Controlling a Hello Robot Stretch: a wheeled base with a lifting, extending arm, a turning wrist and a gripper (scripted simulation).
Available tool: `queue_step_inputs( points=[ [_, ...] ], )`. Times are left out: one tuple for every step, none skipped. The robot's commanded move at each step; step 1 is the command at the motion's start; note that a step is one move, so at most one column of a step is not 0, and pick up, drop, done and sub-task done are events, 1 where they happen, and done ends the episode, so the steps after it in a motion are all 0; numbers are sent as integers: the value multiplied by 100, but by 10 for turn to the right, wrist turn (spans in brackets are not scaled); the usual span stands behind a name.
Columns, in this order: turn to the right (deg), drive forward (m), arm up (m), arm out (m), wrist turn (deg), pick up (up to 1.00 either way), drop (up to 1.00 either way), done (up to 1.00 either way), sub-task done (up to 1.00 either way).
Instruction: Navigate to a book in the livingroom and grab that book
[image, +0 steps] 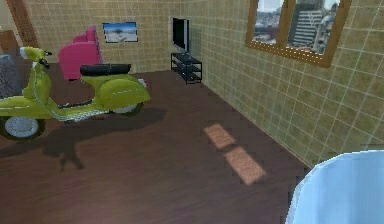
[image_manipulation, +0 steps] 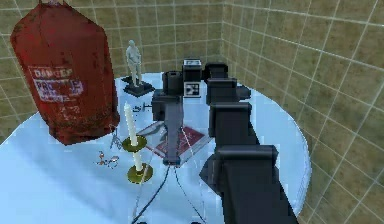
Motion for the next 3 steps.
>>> queue_step_inputs(
  points=[
    [0,0,0,0,450,0,0,0,0],
    [0,0,0,0,450,0,0,0,0],
    [0,0,0,0,450,0,0,0,0]
  ],
)
